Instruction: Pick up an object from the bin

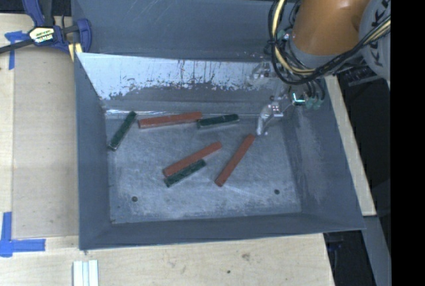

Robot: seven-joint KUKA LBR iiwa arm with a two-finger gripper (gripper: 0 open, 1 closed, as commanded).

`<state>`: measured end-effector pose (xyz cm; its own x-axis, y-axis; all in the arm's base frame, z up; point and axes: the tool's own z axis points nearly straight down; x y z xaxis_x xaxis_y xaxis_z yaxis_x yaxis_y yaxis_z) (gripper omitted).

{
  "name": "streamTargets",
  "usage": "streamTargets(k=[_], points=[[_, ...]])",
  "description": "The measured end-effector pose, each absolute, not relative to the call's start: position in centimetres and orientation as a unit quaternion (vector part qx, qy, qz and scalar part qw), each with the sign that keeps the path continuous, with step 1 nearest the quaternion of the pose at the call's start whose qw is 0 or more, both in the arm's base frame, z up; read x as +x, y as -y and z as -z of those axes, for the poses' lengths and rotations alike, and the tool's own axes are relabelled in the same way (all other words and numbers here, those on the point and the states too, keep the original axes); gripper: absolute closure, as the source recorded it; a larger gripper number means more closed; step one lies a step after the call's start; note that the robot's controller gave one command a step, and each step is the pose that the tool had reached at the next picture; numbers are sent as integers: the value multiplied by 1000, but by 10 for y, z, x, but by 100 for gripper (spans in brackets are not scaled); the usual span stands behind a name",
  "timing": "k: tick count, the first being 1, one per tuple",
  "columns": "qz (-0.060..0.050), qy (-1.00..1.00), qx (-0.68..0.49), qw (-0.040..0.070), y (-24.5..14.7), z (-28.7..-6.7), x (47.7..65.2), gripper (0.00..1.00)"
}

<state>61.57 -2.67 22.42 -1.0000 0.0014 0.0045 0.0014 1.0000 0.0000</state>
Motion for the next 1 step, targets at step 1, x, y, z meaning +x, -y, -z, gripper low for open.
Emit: streamTargets(k=[1], points=[[0,1000,-1,-2,27,-229,617,0]])
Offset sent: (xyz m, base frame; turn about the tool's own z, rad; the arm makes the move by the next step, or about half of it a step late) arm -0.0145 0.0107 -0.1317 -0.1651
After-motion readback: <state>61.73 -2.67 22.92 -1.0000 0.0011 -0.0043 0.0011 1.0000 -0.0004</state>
